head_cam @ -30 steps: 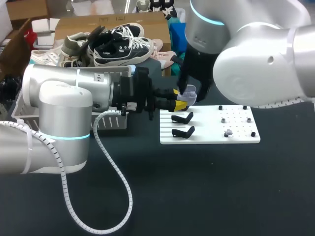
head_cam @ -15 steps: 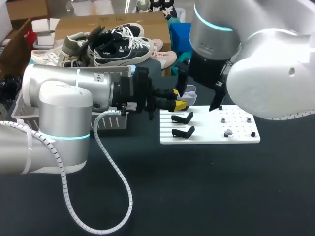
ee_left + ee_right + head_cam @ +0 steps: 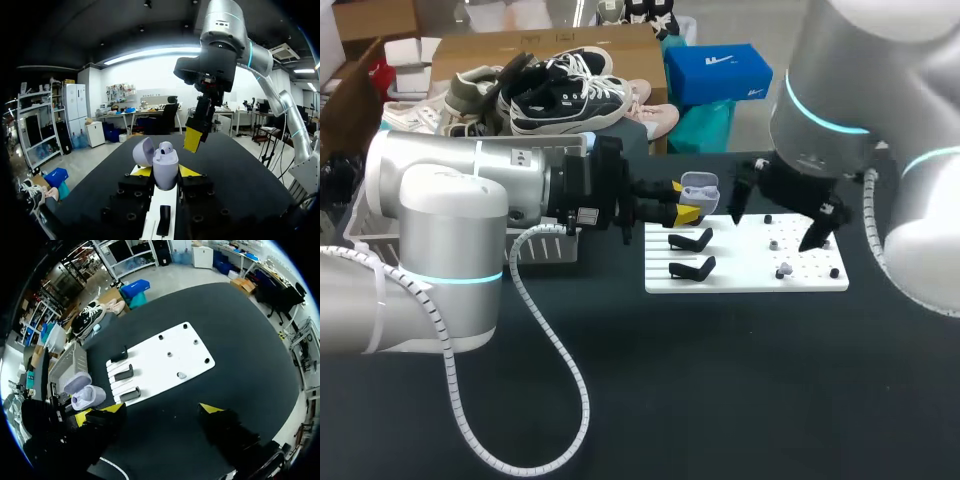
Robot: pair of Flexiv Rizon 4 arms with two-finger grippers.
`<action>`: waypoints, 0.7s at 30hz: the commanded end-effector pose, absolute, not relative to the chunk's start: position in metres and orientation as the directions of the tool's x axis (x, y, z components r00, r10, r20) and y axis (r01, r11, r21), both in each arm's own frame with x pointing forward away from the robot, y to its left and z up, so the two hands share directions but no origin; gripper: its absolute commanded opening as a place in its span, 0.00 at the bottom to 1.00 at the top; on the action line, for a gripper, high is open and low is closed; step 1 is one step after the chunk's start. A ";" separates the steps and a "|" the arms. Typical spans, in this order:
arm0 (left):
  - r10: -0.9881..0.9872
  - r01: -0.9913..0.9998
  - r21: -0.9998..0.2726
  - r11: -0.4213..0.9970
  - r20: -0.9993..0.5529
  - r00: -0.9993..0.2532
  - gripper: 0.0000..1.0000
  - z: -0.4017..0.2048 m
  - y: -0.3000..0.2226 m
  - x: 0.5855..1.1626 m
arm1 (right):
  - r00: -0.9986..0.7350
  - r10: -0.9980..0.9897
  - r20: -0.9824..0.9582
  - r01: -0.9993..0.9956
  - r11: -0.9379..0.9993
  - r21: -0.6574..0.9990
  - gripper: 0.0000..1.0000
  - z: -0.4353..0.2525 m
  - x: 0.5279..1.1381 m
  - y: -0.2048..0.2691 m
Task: Pick up each earbud case from the left stands, insert the matching earbuds, close the lid, and place the case in the box.
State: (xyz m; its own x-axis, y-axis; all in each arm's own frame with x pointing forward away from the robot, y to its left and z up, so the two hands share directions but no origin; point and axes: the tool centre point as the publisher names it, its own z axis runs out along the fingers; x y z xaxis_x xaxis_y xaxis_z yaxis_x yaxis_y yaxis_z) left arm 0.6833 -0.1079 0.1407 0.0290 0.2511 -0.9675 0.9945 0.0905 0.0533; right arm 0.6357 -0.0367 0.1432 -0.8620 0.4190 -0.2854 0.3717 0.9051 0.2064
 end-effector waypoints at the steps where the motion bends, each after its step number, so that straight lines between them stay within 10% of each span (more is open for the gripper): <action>1: 0.248 0.994 0.055 0.092 -0.968 0.030 0.00 0.140 -0.108 0.683 | -0.886 0.354 -0.301 0.265 0.917 0.299 0.82 0.129 0.641 -0.050; 5: 0.248 0.994 0.055 0.092 -0.968 0.030 0.00 0.140 -0.108 0.683 | -0.911 0.260 -0.321 0.180 0.949 0.257 0.93 0.116 0.651 -0.050; 21: 0.248 0.994 0.055 0.092 -0.968 0.030 0.00 0.140 -0.108 0.683 | -0.946 0.148 -0.290 0.088 0.974 0.209 0.81 0.075 0.673 -0.057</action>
